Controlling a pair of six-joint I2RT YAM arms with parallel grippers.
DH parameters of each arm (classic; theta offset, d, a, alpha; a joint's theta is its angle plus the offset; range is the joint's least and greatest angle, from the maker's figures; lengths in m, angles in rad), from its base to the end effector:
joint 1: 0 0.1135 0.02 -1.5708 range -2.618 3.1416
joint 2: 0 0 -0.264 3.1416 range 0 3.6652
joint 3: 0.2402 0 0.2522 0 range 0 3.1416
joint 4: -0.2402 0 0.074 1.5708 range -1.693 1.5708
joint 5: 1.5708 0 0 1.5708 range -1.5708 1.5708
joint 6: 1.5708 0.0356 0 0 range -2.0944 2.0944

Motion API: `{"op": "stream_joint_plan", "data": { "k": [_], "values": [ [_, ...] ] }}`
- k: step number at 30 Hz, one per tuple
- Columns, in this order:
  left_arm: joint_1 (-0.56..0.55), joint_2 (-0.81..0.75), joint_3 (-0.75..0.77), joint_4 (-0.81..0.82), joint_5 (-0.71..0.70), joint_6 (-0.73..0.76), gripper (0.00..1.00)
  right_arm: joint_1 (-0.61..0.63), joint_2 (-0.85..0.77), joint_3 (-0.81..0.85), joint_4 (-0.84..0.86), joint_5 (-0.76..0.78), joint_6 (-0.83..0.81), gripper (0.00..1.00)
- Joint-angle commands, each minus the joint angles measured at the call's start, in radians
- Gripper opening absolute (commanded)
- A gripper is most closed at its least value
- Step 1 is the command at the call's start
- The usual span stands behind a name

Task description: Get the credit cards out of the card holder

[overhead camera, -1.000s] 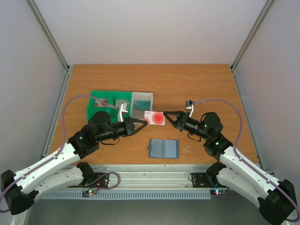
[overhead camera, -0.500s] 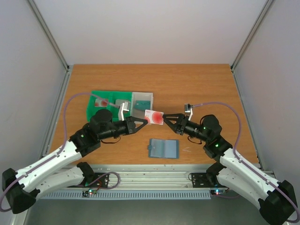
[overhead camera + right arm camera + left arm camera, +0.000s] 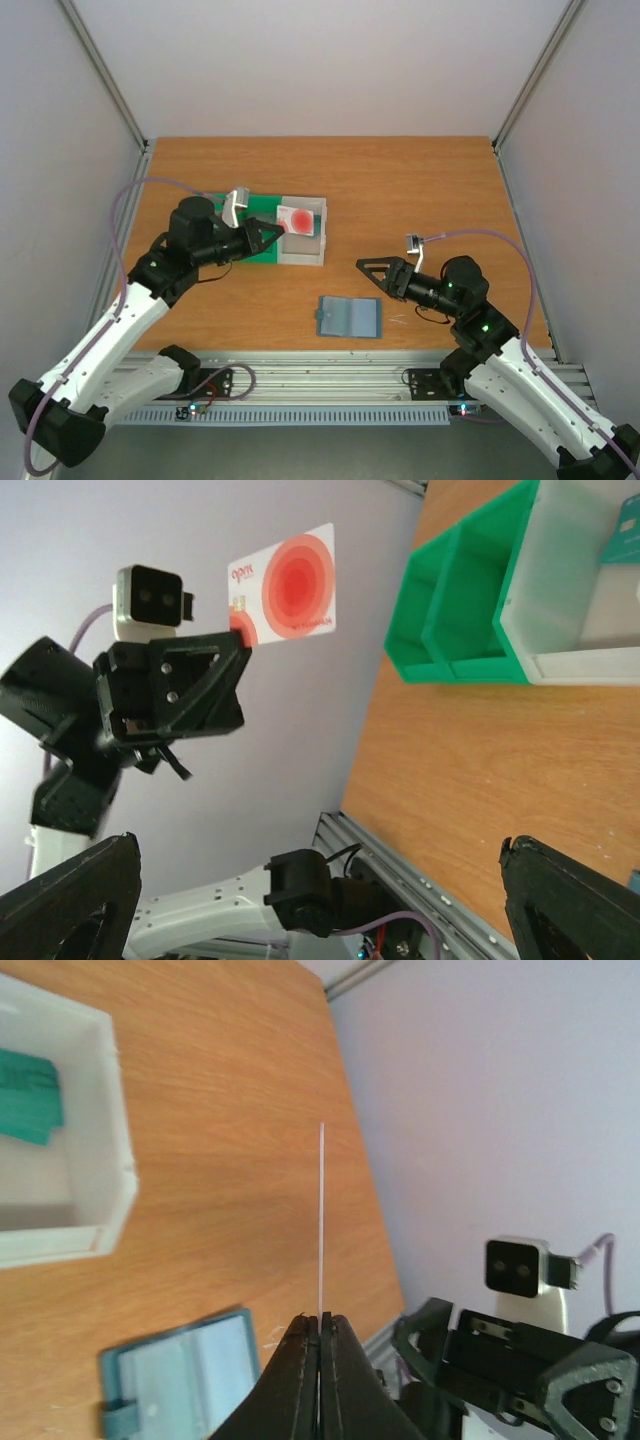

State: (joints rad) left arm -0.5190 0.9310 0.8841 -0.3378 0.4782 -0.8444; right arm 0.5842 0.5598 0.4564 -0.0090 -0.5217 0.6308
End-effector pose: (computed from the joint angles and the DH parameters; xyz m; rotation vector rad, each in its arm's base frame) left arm 0.1723 -0.1173 0.3341 0.0003 2.1695 -1.3144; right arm 0.1156 0.0977 0.2763 -0.3887 1.8164 1.3176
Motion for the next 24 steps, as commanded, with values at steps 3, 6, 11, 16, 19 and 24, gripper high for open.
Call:
{"op": "stream_joint_plan", "data": {
  "k": [3,6,11,16,19,24],
  "values": [
    [0.119,0.024,0.143,-0.297,0.030,0.236,0.01,0.005,-0.042,0.032,-0.118,0.015,-0.073,0.99],
    [0.180,0.058,0.186,-0.414,0.012,0.311,0.00,0.006,-0.027,0.058,-0.147,-0.001,-0.097,0.99],
    [0.312,0.099,0.205,-0.500,0.019,0.407,0.00,0.005,-0.016,0.104,-0.236,-0.013,-0.147,0.98],
    [0.438,0.159,0.233,-0.593,0.020,0.493,0.00,0.006,-0.030,0.102,-0.262,-0.008,-0.150,0.98],
    [0.498,0.178,0.243,-0.607,-0.020,0.538,0.01,0.005,-0.033,0.111,-0.265,-0.020,-0.156,0.98],
    [0.605,0.251,0.262,-0.599,-0.051,0.591,0.00,0.006,-0.030,0.117,-0.264,-0.023,-0.156,0.98]
  ]
}}
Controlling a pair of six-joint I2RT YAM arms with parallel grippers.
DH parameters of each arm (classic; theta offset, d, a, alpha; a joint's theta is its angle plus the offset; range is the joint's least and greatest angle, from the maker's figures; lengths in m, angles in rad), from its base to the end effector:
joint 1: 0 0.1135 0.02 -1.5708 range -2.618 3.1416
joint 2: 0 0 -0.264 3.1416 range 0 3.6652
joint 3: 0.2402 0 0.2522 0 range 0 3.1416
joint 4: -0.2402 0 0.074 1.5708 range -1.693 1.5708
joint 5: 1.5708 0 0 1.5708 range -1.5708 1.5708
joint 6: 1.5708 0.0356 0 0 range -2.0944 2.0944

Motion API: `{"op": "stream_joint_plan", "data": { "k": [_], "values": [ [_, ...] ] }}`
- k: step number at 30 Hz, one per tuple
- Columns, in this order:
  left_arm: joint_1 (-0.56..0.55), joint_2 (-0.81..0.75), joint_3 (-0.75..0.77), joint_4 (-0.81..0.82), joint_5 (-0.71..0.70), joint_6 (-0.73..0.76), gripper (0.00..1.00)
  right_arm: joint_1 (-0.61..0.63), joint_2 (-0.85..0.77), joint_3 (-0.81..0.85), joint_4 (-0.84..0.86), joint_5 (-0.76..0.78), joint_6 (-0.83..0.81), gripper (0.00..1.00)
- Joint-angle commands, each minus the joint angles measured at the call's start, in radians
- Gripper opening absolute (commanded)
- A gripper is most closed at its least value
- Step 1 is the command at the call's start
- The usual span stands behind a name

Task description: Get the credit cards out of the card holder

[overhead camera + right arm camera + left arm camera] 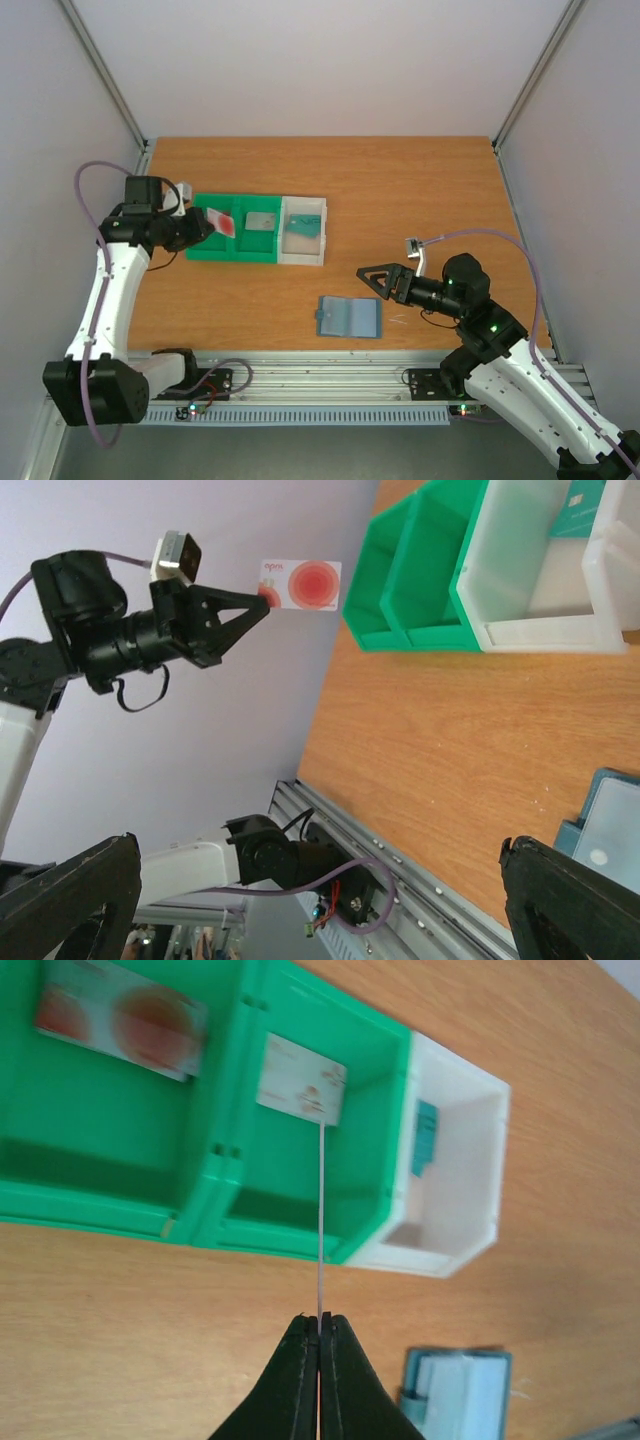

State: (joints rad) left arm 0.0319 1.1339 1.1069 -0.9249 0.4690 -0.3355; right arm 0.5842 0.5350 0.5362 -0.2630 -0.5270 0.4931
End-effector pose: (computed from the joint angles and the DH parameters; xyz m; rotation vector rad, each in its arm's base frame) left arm 0.2165 -0.0092 0.3199 -0.2700 2.5031 -0.7142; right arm 0.1061 0.0916 0.2813 -0.4893 1.9188 1.2123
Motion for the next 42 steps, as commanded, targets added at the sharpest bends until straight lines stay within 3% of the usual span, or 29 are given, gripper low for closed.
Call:
{"op": "stream_joint_plan", "data": {
  "k": [1,5,11,24,28,42],
  "values": [
    [0.070,0.073,0.046,-0.014,-0.065,0.092,0.00,0.005,-0.001,0.041,-0.009,-0.030,-0.018,0.98],
    [0.128,0.173,0.072,-0.009,-0.017,0.131,0.00,0.005,-0.003,0.061,-0.009,-0.054,-0.023,0.98],
    [0.135,0.275,0.064,0.081,-0.056,0.088,0.00,0.005,-0.012,0.068,-0.022,-0.024,-0.044,0.98],
    [0.135,0.585,0.262,0.121,-0.070,0.087,0.00,0.005,0.002,0.054,0.049,-0.008,-0.037,0.98],
    [0.134,0.635,0.279,0.175,-0.007,0.085,0.00,0.005,0.016,0.062,0.025,0.016,-0.064,0.98],
    [0.135,0.762,0.315,0.232,-0.067,0.079,0.04,0.005,0.029,0.064,-0.010,0.035,-0.087,0.99]
  ]
}}
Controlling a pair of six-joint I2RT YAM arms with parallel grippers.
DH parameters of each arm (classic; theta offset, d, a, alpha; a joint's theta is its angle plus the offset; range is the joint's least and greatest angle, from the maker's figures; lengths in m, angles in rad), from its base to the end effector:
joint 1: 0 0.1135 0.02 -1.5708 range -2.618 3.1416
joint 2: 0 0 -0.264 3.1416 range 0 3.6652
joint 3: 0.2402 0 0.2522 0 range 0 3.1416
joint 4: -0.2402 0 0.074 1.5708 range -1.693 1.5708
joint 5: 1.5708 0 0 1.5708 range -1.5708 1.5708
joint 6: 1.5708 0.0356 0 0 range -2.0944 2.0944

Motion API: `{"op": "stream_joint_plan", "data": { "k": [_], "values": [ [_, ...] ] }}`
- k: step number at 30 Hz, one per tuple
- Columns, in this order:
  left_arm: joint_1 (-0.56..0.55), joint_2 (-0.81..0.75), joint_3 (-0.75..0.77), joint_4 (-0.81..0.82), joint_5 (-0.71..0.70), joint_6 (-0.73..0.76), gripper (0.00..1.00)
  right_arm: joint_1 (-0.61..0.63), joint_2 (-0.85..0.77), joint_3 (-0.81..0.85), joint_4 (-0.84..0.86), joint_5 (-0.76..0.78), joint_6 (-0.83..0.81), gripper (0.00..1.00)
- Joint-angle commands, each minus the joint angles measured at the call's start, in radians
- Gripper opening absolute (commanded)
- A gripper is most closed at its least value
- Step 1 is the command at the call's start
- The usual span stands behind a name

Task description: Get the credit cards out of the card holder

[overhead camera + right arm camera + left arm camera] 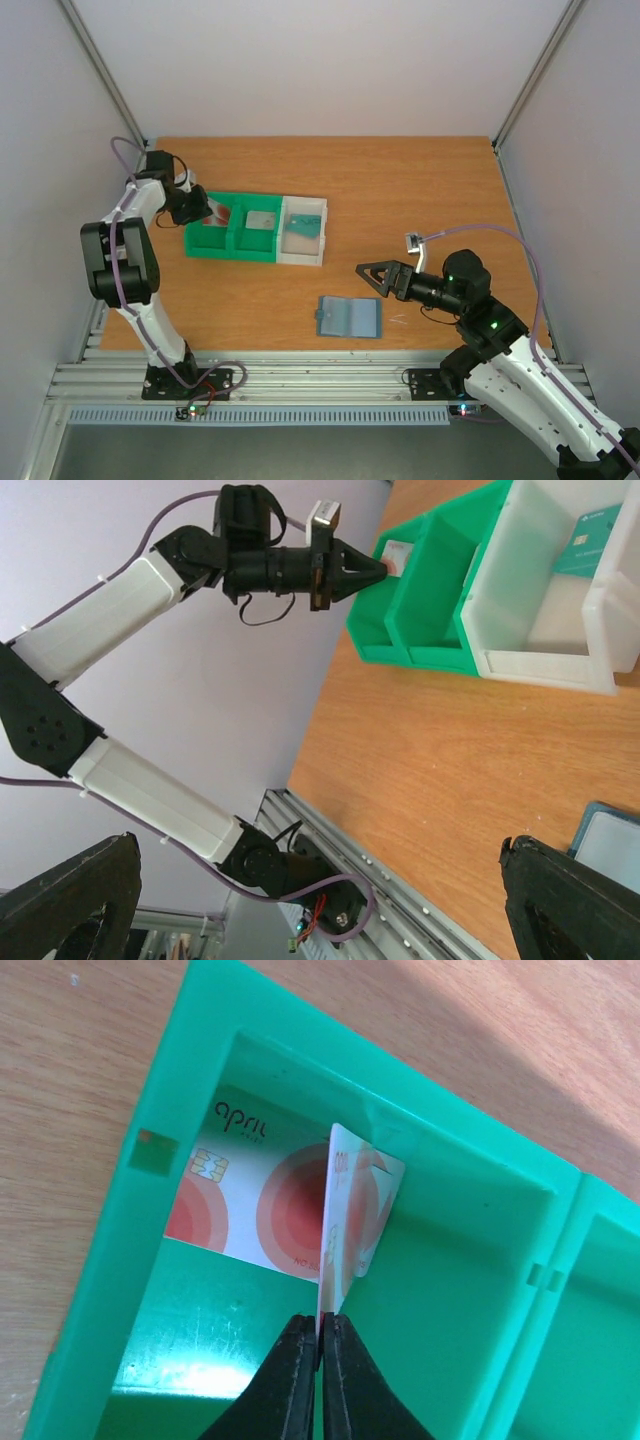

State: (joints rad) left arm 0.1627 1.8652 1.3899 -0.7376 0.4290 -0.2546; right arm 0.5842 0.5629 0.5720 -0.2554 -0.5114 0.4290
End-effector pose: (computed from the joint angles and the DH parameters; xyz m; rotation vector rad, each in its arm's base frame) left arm 0.3765 0.0468 0.2078 -0.4620 2.7037 -0.6192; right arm 0.1097 0.0934 0.2910 -0.5360 1.8735 1.1588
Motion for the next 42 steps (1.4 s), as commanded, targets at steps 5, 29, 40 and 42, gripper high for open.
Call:
{"op": "stream_joint_plan", "data": {
  "k": [5,29,40,42],
  "values": [
    [0.004,0.040,0.055,0.025,-0.046,-0.001,0.04,0.006,0.026,0.039,-0.049,0.029,-0.027,0.98],
    [-0.022,-0.184,-0.021,-0.008,-0.041,-0.182,0.59,0.005,0.037,0.099,-0.360,0.117,-0.080,0.98],
    [-0.137,-0.492,-0.212,-0.061,0.005,-0.118,0.62,0.006,0.152,0.043,-0.393,0.096,-0.145,0.49],
    [-0.157,-0.549,-0.251,-0.048,0.025,-0.132,0.60,0.006,0.181,0.036,-0.381,0.090,-0.147,0.40]
  ]
}}
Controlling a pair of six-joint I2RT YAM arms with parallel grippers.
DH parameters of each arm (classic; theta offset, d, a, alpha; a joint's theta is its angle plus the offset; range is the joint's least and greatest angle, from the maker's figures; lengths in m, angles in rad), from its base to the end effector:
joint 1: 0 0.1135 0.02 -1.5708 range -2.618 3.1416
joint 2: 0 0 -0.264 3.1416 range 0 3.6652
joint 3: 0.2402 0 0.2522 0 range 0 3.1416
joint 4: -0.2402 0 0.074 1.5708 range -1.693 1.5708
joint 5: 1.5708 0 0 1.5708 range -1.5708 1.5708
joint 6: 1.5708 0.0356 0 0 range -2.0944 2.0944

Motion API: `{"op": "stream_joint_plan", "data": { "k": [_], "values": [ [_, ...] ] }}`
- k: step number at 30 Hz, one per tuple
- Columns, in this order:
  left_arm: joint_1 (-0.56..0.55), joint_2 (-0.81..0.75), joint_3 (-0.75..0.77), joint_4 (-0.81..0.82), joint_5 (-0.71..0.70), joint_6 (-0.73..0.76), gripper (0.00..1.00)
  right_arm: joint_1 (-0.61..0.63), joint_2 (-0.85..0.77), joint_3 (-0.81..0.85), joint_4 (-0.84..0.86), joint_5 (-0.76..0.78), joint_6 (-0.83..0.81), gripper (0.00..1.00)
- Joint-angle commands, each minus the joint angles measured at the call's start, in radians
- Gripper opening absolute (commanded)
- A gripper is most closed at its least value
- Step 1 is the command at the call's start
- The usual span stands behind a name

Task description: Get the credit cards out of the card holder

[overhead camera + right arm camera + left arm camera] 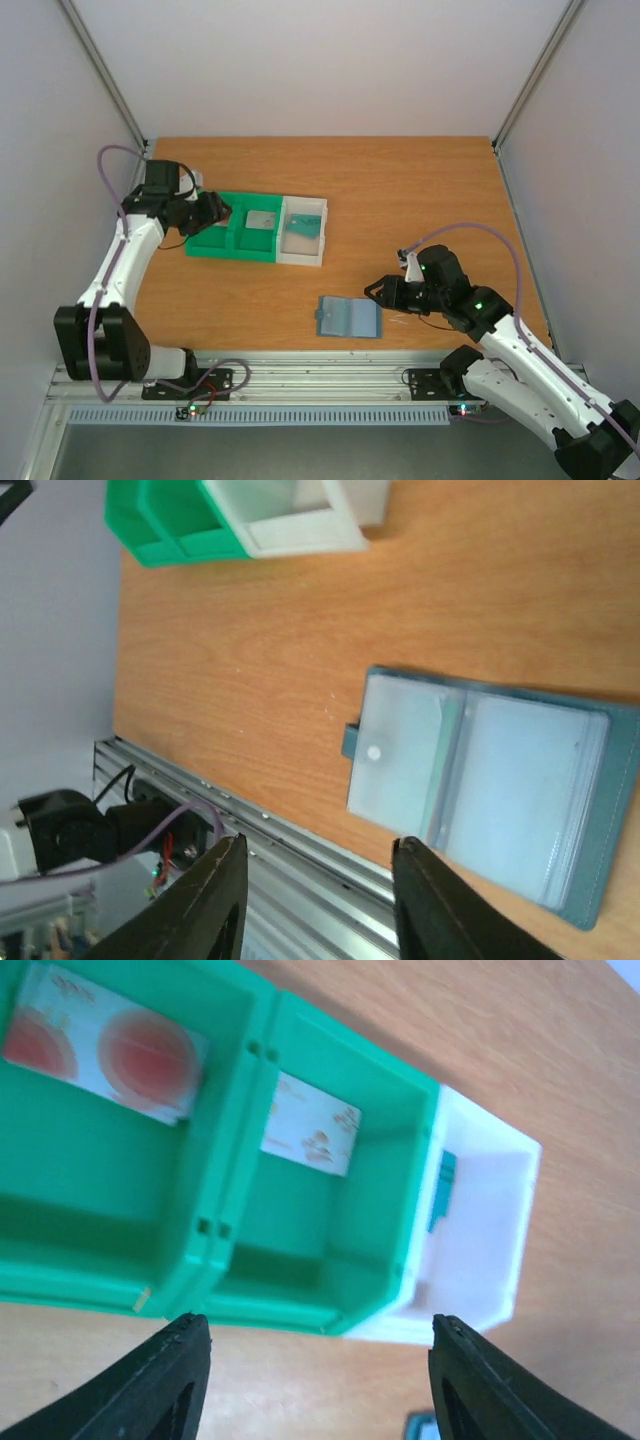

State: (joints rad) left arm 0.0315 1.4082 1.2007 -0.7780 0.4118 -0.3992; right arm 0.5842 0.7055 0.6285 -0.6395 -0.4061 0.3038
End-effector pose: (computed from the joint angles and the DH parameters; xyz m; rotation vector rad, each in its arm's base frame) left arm 0.2885 -0.0052 0.2934 -0.3901 2.5379 -0.6674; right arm 0.1160 0.0935 0.2556 -0.5537 2.3265 0.9083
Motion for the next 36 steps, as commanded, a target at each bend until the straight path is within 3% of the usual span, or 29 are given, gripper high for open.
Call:
{"op": "stream_joint_plan", "data": {
  "k": [1,9,17,30,36],
  "values": [
    [-0.045,-0.119,-0.085,0.005,0.061,0.002,0.59,0.006,0.059,-0.024,0.012,-0.020,-0.021,0.38],
    [-0.221,-0.219,-0.167,0.044,0.092,-0.059,0.58,0.022,0.233,-0.084,0.131,-0.022,-0.006,0.31],
    [-0.462,-0.229,-0.269,0.191,0.082,-0.176,0.61,0.023,0.333,-0.176,0.146,0.172,-0.009,0.31],
    [-0.766,0.016,-0.422,0.617,0.067,-0.372,0.67,0.028,0.409,-0.218,0.198,0.166,-0.006,0.27],
    [-0.797,0.165,-0.429,0.746,0.084,-0.389,0.67,0.045,0.425,-0.239,0.259,0.142,0.003,0.25]
  ]
}}
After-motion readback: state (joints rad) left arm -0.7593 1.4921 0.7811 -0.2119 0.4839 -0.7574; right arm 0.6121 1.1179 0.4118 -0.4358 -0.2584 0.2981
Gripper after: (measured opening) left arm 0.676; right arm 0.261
